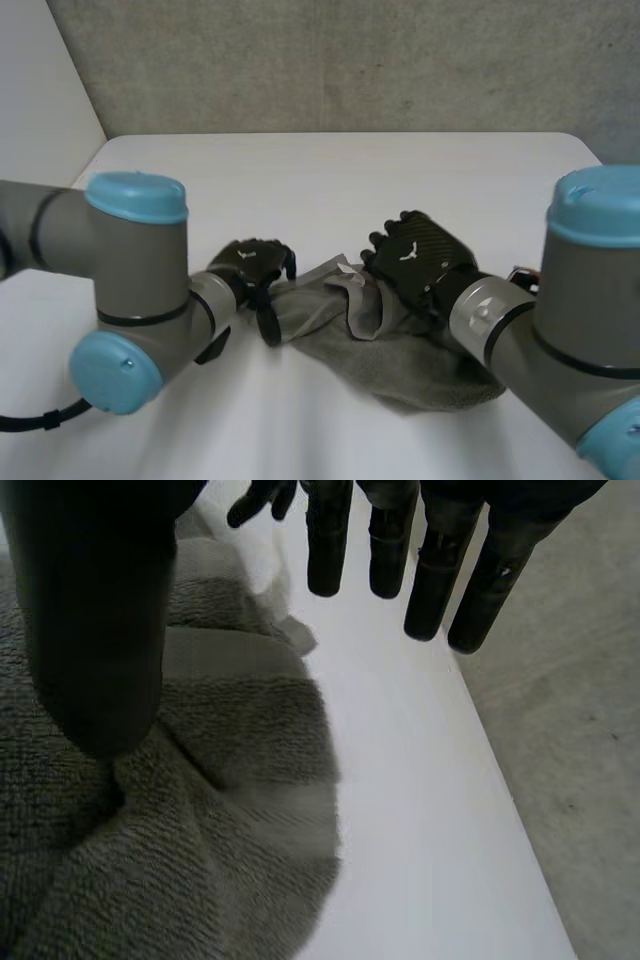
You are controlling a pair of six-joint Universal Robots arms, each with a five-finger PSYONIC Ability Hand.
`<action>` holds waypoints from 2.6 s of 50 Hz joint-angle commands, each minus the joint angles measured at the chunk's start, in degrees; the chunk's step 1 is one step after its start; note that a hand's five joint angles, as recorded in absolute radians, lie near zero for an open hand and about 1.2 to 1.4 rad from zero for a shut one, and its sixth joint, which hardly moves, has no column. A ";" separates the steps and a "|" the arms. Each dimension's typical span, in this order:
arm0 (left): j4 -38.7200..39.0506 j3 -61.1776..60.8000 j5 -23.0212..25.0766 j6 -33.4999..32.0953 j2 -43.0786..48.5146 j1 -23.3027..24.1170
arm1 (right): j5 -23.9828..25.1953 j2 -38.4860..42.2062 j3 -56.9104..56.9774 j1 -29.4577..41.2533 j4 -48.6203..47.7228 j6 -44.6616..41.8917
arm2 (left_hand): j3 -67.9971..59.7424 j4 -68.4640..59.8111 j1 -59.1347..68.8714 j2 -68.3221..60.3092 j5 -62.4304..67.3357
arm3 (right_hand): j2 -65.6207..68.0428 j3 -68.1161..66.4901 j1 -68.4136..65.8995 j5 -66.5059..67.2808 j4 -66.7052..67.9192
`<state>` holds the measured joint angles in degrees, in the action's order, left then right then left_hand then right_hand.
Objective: Fold the towel.
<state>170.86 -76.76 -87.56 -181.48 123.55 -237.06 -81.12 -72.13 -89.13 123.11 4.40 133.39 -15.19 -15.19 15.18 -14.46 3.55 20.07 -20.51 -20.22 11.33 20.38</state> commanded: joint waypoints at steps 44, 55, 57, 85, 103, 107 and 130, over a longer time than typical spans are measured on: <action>29.08 11.66 -16.24 1.57 -13.41 -6.40 | -1.94 -1.17 13.63 -5.77 -37.67 16.29 | -64.81 -64.81 64.82 -65.54 66.45 | 59.93 -59.49 -59.78 58.67 59.62; 29.09 -14.78 -10.98 1.39 -14.74 -10.52 | 1.84 2.70 6.77 -15.27 -18.81 17.08 | -64.81 -64.81 64.82 -65.54 66.45 | 59.93 -59.49 -59.78 58.67 59.62; 29.09 -19.04 -8.59 1.39 -14.48 -11.76 | 6.65 5.41 1.70 -16.85 -18.03 15.94 | -64.81 -64.81 64.82 -65.54 66.45 | 59.93 -59.49 -59.78 58.67 59.62; 22.58 -33.54 2.22 1.13 -17.82 -13.96 | 8.52 -0.29 -3.25 -21.16 -2.99 12.25 | -26.48 -26.48 26.49 -27.21 28.12 | -10.07 10.51 10.22 -11.33 -10.38; 22.58 -34.51 1.69 1.13 -17.64 -14.22 | 0.09 -0.21 -2.28 -11.07 -7.72 31.41 | -38.24 -38.23 38.25 -38.97 39.88 | -2.61 3.05 2.76 -3.86 -2.92; 22.58 -34.51 1.69 1.13 -17.64 -14.40 | -4.38 2.51 -2.02 -7.90 -10.63 31.32 | -38.09 -38.08 38.10 -38.82 39.73 | 0.11 0.34 0.04 -1.15 -0.20; 22.58 -35.30 1.78 1.13 -17.73 -14.75 | -17.50 18.61 2.64 -0.24 -23.38 10.23 | -39.26 -39.25 39.27 -39.98 40.90 | 17.94 -17.49 -17.79 16.68 17.63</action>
<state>193.60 -112.17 -85.78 -180.35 105.82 -251.54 -98.06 -54.74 -86.57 123.07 -15.23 145.96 -52.89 -52.90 52.39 -52.76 42.57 32.61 -32.73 -32.58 23.07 32.42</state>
